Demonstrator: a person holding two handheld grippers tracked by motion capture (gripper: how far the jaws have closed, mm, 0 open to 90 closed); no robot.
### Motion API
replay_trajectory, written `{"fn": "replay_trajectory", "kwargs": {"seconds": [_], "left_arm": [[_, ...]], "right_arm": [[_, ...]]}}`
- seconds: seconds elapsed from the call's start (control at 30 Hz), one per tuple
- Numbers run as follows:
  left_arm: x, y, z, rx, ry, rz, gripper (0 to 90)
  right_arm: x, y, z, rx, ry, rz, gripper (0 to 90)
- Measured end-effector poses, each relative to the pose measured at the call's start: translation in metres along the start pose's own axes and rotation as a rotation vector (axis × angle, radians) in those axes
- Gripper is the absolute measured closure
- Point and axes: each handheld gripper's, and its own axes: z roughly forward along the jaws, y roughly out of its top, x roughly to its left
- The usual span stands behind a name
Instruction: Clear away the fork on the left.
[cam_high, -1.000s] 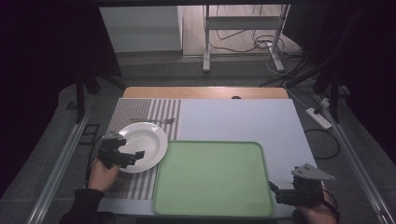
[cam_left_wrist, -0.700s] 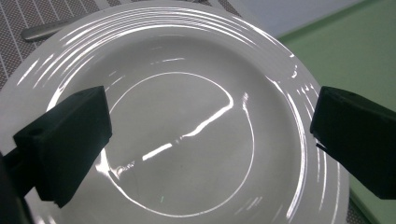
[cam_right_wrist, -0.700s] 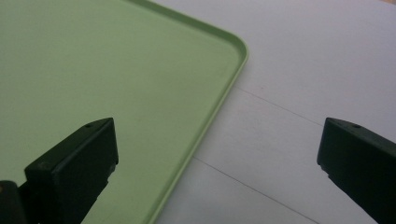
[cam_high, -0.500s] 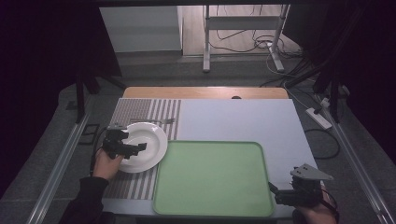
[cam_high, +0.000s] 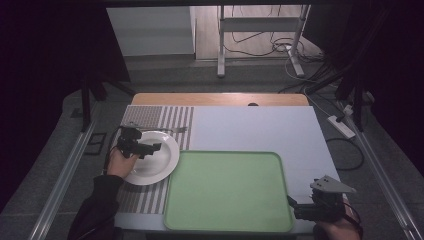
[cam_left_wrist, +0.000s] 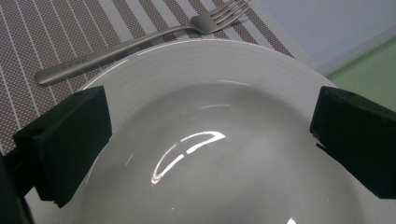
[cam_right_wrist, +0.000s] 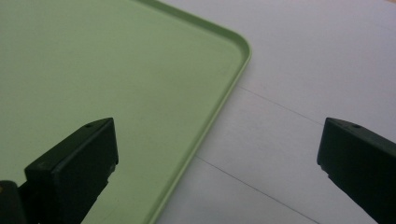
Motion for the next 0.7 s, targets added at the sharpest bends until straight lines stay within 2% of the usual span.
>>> {"fn": "replay_trajectory", "kwargs": {"seconds": [0.13,0.33,0.7], "left_arm": [[0.003,0.006,0.005,0.005,0.003,-0.001,0.0],[0.01,0.015,0.014,0.009,-0.02,-0.019,0.0],[0.017,0.032,0.024,0.035,0.002,-0.001,2.5]], "right_arm": [[0.0,0.0,0.0,0.001,0.0,-0.001,0.0],[0.0,0.0,0.0,0.001,0.003,-0.004,0.0],[0.0,0.0,0.001,0.004,0.005,-0.007,0.0]]}}
